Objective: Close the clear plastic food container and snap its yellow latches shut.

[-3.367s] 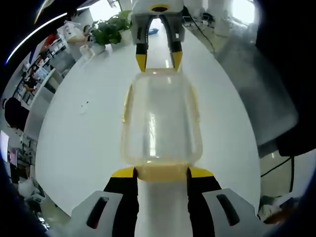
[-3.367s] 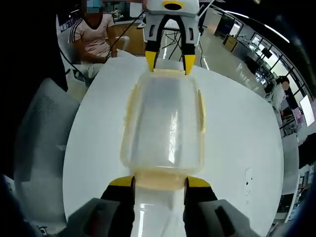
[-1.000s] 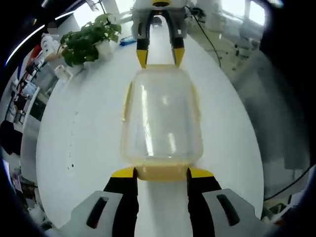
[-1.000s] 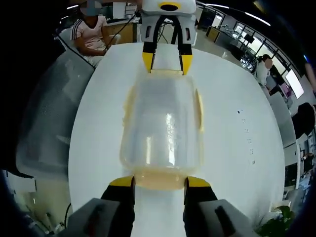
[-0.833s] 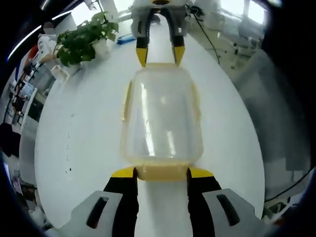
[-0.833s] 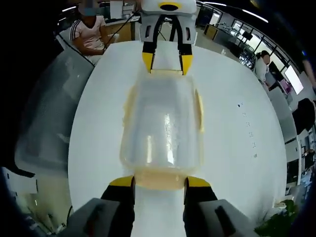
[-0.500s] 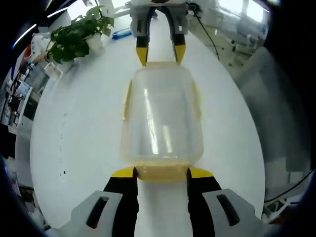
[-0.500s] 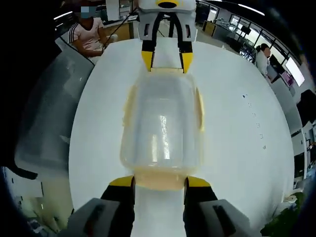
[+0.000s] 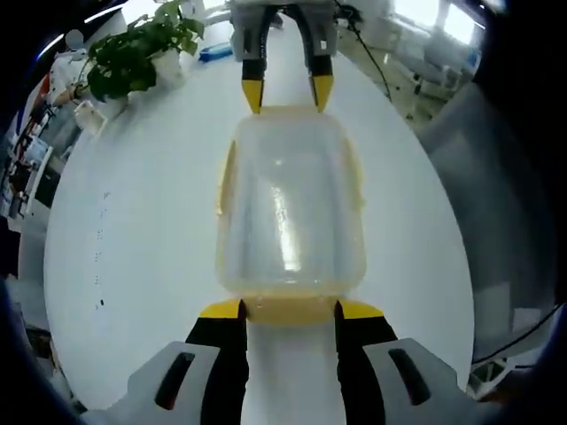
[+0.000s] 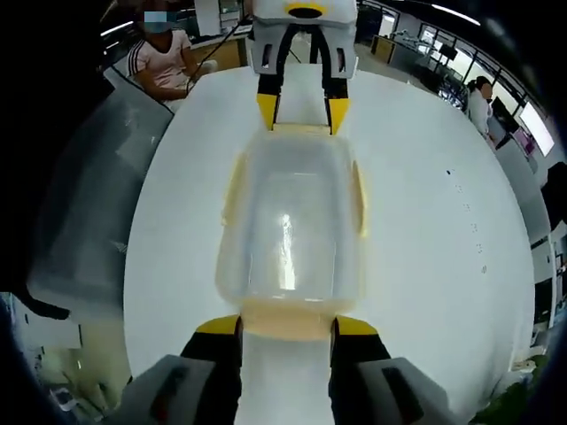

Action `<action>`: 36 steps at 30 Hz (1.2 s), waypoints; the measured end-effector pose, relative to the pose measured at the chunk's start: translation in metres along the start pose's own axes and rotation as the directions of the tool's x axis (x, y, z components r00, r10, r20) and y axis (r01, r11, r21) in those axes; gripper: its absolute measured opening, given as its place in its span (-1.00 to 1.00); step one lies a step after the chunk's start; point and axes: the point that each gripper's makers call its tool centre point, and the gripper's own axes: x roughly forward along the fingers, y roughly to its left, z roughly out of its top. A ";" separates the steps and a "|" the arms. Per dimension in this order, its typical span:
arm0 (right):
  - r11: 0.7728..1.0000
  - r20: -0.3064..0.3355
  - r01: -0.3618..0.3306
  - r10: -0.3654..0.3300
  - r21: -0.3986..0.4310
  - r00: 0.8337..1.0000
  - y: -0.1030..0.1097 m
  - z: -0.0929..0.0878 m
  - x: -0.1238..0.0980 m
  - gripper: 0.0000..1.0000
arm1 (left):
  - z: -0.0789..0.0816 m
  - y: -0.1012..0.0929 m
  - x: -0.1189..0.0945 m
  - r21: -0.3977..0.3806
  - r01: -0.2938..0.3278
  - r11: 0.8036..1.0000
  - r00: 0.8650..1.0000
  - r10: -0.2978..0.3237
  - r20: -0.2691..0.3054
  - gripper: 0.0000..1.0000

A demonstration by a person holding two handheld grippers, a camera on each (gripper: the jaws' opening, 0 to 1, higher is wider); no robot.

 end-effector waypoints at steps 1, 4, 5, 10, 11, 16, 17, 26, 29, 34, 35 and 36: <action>1.000 -0.004 -0.004 0.004 0.000 1.000 0.000 0.000 0.000 -0.28 | 0.000 0.000 0.000 -0.002 0.001 1.000 1.000 -0.001 0.005 -0.29; 1.000 -0.015 -0.007 0.007 -0.010 1.000 -0.001 -0.001 0.001 -0.28 | 0.000 0.000 0.000 -0.013 0.002 1.000 1.000 -0.002 0.018 -0.29; 1.000 -0.016 -0.007 0.007 -0.009 1.000 -0.002 -0.001 0.001 -0.28 | 0.000 0.000 0.000 -0.013 0.002 1.000 1.000 -0.002 0.021 -0.29; 1.000 -0.026 -0.015 0.015 -0.009 1.000 -0.003 -0.004 0.005 -0.27 | 0.001 0.001 0.003 -0.031 0.004 1.000 0.999 -0.003 0.039 -0.29; 1.000 -0.025 -0.016 0.016 -0.007 1.000 -0.003 -0.004 0.006 -0.27 | 0.000 0.001 0.005 -0.037 0.002 0.999 0.999 0.000 0.042 -0.29; 1.000 -0.021 -0.015 0.015 -0.001 1.000 -0.002 -0.005 0.008 -0.27 | 0.001 -0.003 0.008 -0.078 0.005 0.997 0.997 0.001 0.079 -0.29; 1.000 -0.020 -0.011 0.011 -0.009 1.000 -0.003 -0.005 0.008 -0.27 | -0.001 -0.003 0.007 -0.076 0.001 0.997 0.997 0.005 0.078 -0.29; 0.998 -0.011 -0.010 0.010 -0.058 1.000 0.003 0.002 0.010 -0.27 | -0.003 -0.025 0.005 -0.133 -0.017 0.991 0.996 0.029 0.087 -0.29; 0.996 -0.011 -0.003 0.002 -0.088 1.000 0.011 0.006 0.013 -0.27 | -0.007 -0.037 0.003 -0.145 -0.027 0.989 0.995 0.041 0.089 -0.29; 0.997 0.020 0.004 -0.002 -0.074 1.000 0.013 0.010 0.014 -0.26 | -0.010 -0.040 0.000 -0.165 -0.045 0.985 0.993 0.063 0.101 -0.27; 0.997 0.023 0.009 -0.007 -0.078 1.000 0.013 0.010 0.014 -0.26 | -0.010 -0.040 0.000 -0.166 -0.048 0.985 0.993 0.065 0.102 -0.27; 0.997 0.036 0.013 -0.010 -0.081 0.999 0.014 0.010 0.014 -0.25 | -0.011 -0.040 0.000 -0.163 -0.049 0.985 0.992 0.067 0.104 -0.26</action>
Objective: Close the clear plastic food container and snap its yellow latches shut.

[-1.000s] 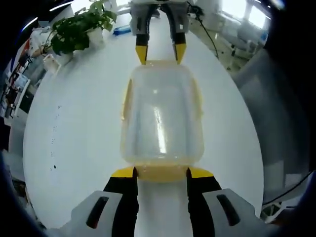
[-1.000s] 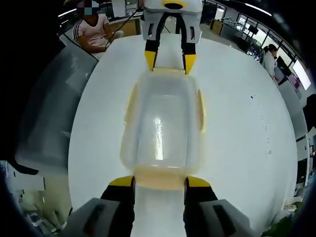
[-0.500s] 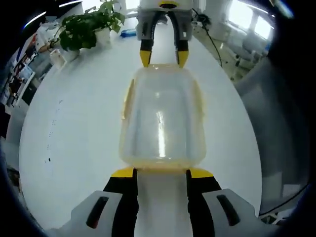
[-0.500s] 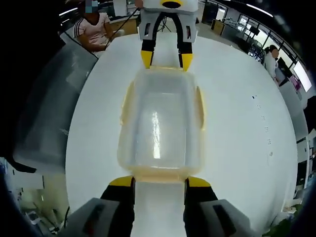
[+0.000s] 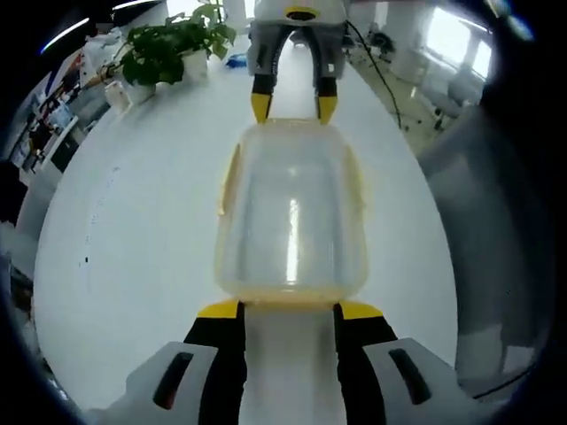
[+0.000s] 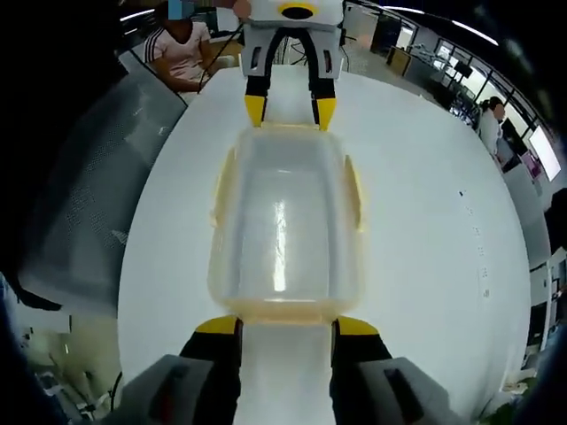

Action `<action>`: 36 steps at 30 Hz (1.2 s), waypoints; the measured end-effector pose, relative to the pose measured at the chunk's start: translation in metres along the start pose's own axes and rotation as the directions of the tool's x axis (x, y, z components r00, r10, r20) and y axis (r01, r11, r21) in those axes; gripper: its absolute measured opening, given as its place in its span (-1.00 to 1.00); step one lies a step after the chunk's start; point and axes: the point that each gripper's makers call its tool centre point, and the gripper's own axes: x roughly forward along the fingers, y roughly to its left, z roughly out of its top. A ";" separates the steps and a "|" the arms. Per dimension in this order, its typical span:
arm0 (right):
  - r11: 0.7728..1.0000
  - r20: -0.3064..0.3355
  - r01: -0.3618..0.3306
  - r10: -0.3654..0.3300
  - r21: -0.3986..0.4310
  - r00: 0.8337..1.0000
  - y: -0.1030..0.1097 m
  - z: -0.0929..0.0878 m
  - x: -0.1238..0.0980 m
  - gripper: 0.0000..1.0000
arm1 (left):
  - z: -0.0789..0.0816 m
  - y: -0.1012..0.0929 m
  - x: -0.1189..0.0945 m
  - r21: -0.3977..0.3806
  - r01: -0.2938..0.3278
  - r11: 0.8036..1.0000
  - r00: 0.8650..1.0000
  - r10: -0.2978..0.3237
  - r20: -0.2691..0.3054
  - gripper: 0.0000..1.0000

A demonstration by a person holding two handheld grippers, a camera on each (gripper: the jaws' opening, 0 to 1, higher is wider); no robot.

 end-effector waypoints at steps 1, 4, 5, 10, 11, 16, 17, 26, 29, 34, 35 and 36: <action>1.000 0.009 0.001 -0.001 0.005 1.000 0.000 0.000 0.000 -0.24 | -0.001 0.000 0.000 0.000 -0.002 1.000 1.000 0.002 -0.001 -0.25; 1.000 0.012 0.006 -0.006 0.013 1.000 0.001 -0.005 0.001 -0.06 | -0.011 0.005 -0.002 0.043 -0.042 0.998 0.999 0.043 -0.021 -0.16; 1.000 -0.004 0.006 -0.006 0.009 1.000 0.003 -0.011 0.001 -0.01 | -0.015 0.005 -0.003 0.043 -0.041 0.998 0.998 0.043 -0.034 -0.11; 0.999 0.046 0.027 -0.029 0.033 0.999 0.004 -0.013 -0.019 -0.09 | -0.022 0.003 -0.020 -0.064 -0.068 0.996 0.997 0.070 0.036 -0.07; 0.998 0.070 0.034 -0.037 0.046 0.997 0.002 -0.011 -0.023 -0.13 | -0.021 0.004 -0.026 -0.092 -0.077 0.993 0.995 0.083 0.064 -0.09; 0.982 0.285 0.061 -0.110 0.178 0.952 -0.009 0.023 -0.050 -0.48 | -0.003 0.009 -0.050 -0.156 -0.134 0.979 0.968 0.163 0.191 -0.24; 0.981 0.310 0.080 -0.132 0.175 0.942 -0.012 0.028 -0.052 -0.56 | 0.001 0.010 -0.051 -0.162 -0.138 0.977 0.963 0.171 0.209 -0.26; 0.988 0.303 0.055 -0.097 0.143 0.948 -0.012 0.051 -0.031 -0.74 | 0.035 0.007 -0.041 -0.202 -0.059 0.978 0.939 0.123 0.322 -0.41; 0.990 0.294 0.046 -0.084 0.134 0.952 -0.012 0.057 -0.024 -0.73 | 0.040 0.008 -0.034 -0.189 -0.049 0.981 0.942 0.109 0.318 -0.40; 0.992 0.299 0.036 -0.071 0.120 0.952 -0.014 0.068 -0.017 -0.73 | 0.052 0.005 -0.023 -0.154 -0.046 0.987 0.945 0.093 0.313 -0.39; 0.992 0.301 0.033 -0.068 0.119 0.951 -0.015 0.070 -0.016 -0.72 | 0.053 0.004 -0.020 -0.147 -0.041 0.988 0.947 0.085 0.310 -0.39; 0.993 0.307 0.031 -0.065 0.116 0.949 -0.015 0.075 -0.015 -0.72 | 0.056 0.002 -0.016 -0.140 -0.029 0.990 0.948 0.072 0.309 -0.39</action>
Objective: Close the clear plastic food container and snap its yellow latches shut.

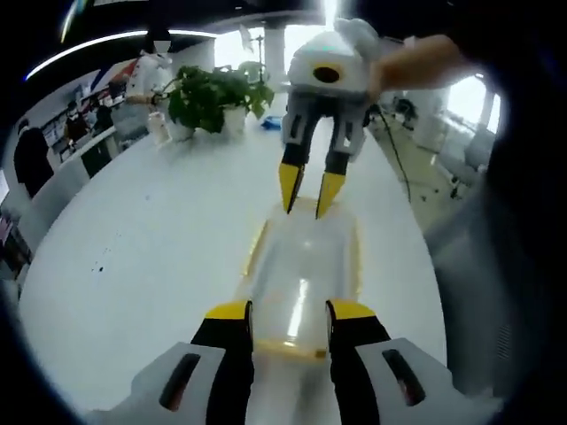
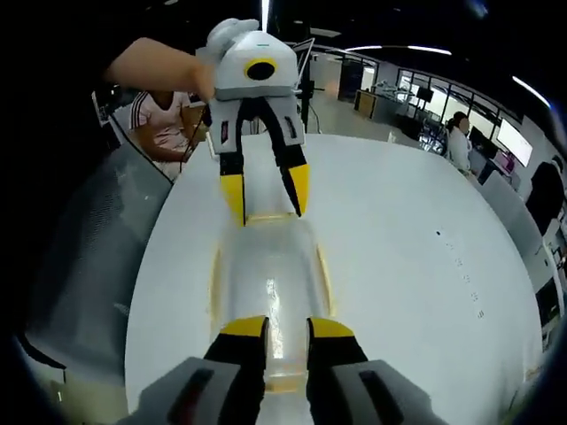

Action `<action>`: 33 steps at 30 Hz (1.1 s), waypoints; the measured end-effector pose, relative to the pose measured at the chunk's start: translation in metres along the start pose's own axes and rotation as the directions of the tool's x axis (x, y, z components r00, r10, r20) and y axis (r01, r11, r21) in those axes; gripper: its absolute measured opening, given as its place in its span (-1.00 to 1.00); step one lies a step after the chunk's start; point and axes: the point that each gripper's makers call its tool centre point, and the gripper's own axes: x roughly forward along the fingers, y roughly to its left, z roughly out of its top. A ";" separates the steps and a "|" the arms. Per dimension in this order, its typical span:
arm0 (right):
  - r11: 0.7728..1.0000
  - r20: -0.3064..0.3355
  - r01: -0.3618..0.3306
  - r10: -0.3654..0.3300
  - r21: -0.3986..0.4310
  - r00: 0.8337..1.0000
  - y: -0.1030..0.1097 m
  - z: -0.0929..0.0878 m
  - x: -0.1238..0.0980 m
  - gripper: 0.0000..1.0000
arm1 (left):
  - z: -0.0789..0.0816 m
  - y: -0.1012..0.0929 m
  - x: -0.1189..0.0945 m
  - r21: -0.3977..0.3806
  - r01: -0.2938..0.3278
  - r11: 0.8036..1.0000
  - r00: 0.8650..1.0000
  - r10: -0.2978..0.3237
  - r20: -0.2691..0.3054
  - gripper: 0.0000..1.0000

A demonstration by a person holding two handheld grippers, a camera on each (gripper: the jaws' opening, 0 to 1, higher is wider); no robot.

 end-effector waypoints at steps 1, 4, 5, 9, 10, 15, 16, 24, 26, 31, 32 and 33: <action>1.000 0.002 -0.001 0.001 -0.003 1.000 0.000 0.003 0.002 -0.72 | 0.000 -0.002 0.003 0.004 0.008 1.000 1.000 -0.008 -0.002 -0.38; 1.000 0.006 -0.010 0.010 -0.009 1.000 0.000 0.011 0.009 -0.72 | 0.004 -0.007 0.014 0.010 0.025 1.000 1.000 -0.024 -0.005 -0.37; 1.000 0.007 -0.010 0.010 -0.013 1.000 0.000 0.012 0.010 -0.71 | 0.005 -0.008 0.016 0.014 0.029 0.999 1.000 -0.029 -0.004 -0.37; 1.000 0.008 -0.019 0.019 -0.024 1.000 0.000 0.019 0.017 -0.70 | 0.012 -0.010 0.024 0.024 0.040 0.999 0.999 -0.040 0.001 -0.36; 0.999 0.008 -0.021 0.021 -0.025 1.000 0.000 0.020 0.018 -0.70 | 0.014 -0.010 0.025 0.024 0.044 0.999 0.999 -0.044 0.007 -0.36; 0.999 0.010 -0.024 0.024 -0.031 1.000 -0.002 0.027 0.022 -0.69 | 0.022 -0.011 0.036 0.002 0.064 0.998 0.997 -0.064 0.033 -0.35; 0.999 0.008 -0.023 0.023 -0.033 1.000 -0.003 0.028 0.023 -0.68 | 0.023 -0.011 0.037 0.002 0.064 0.998 0.997 -0.064 0.033 -0.36; 0.999 0.002 -0.026 0.026 -0.040 1.000 -0.007 0.028 0.026 -0.56 | 0.024 -0.011 0.042 0.004 0.064 0.998 0.997 -0.064 0.040 -0.32; 0.999 0.001 -0.028 0.028 -0.042 1.000 -0.008 0.028 0.026 -0.52 | 0.026 -0.013 0.041 0.008 0.061 0.998 0.997 -0.061 0.045 -0.31; 0.998 -0.022 -0.041 0.040 -0.043 0.999 -0.009 0.025 0.027 -0.36 | 0.029 -0.017 0.039 0.040 0.049 0.998 0.997 -0.051 0.055 -0.27; 0.998 -0.026 -0.042 0.041 -0.043 0.999 -0.009 0.024 0.027 -0.32 | 0.029 -0.017 0.039 0.042 0.046 0.998 0.997 -0.048 0.056 -0.24; 0.998 -0.029 -0.046 0.045 -0.045 0.999 -0.009 0.023 0.027 -0.30 | 0.029 -0.018 0.039 0.046 0.042 0.998 0.997 -0.045 0.057 -0.22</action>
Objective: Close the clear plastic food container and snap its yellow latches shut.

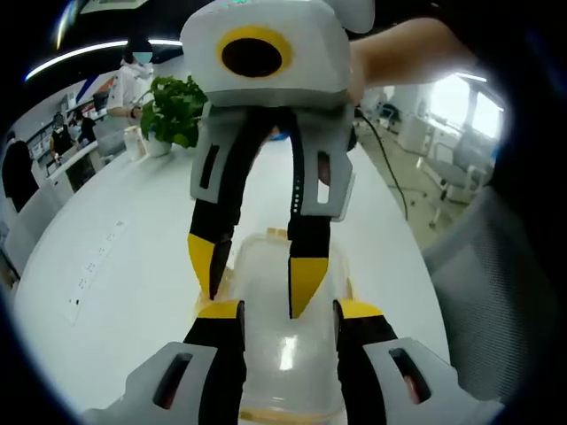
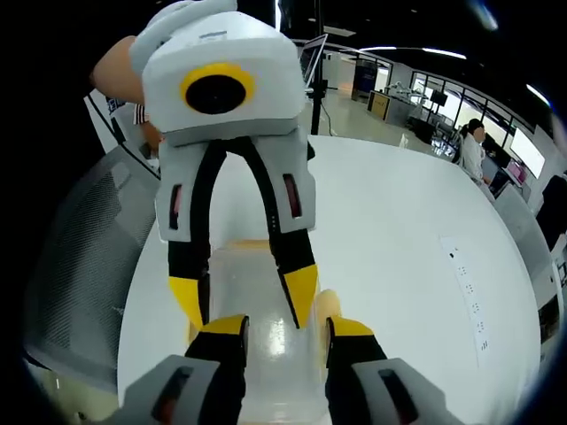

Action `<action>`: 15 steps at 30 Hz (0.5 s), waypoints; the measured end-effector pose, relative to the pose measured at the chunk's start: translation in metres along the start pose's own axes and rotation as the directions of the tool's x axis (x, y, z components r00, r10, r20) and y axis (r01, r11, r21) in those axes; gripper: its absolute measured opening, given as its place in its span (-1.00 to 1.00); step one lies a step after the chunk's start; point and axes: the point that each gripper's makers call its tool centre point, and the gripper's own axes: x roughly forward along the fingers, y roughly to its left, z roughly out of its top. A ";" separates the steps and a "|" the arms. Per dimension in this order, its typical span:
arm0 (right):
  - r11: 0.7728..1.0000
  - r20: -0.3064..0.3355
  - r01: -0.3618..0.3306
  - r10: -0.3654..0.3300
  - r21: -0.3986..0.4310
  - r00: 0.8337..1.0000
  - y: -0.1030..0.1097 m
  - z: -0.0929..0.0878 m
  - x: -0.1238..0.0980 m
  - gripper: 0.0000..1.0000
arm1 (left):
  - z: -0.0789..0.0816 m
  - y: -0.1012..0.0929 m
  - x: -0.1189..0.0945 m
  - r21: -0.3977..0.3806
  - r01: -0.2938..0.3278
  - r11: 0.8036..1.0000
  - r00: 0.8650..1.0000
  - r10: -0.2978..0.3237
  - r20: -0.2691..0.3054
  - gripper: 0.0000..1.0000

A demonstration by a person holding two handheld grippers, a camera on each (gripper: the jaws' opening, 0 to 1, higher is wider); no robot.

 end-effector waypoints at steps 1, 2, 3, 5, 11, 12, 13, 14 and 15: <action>1.000 -0.009 -0.010 0.010 0.005 1.000 0.000 -0.001 0.000 -0.27 | 0.000 -0.001 0.000 0.005 -0.004 1.000 1.000 0.004 0.003 -0.21; 1.000 -0.013 -0.016 0.016 0.007 1.000 0.000 -0.002 0.000 -0.23 | 0.000 -0.002 0.000 0.008 -0.005 1.000 1.000 0.005 0.005 -0.19; 1.000 -0.019 -0.020 0.020 0.004 1.000 0.000 -0.003 0.000 -0.21 | -0.001 -0.003 0.000 0.010 -0.006 1.000 1.000 0.006 0.005 -0.18; 1.000 -0.025 -0.019 0.019 0.000 0.999 0.000 -0.003 -0.001 -0.17 | -0.003 -0.004 0.001 0.008 -0.006 1.000 1.000 0.006 0.006 -0.14; 1.000 -0.026 -0.029 0.029 0.001 0.999 -0.005 -0.003 0.000 0.04 | -0.008 -0.011 0.000 0.011 -0.010 1.000 1.000 0.010 0.009 -0.02; 0.999 -0.027 -0.041 0.041 0.013 0.999 -0.004 -0.004 0.001 0.08 | -0.008 -0.013 0.001 0.012 -0.008 1.000 1.000 0.008 0.011 -0.01; 0.998 -0.023 -0.054 0.055 0.033 0.998 -0.003 -0.004 0.002 0.12 | -0.009 -0.015 0.002 0.022 -0.009 1.000 1.000 0.009 0.007 0.00; 0.998 -0.018 -0.055 0.056 0.035 0.998 -0.004 -0.004 0.003 0.13 | -0.010 -0.015 0.002 0.032 -0.014 0.999 1.000 0.014 0.000 0.01; 0.998 -0.020 -0.058 0.059 0.036 0.998 -0.005 -0.004 0.003 0.15 | -0.011 -0.016 0.002 0.042 -0.017 0.999 1.000 0.018 -0.010 0.03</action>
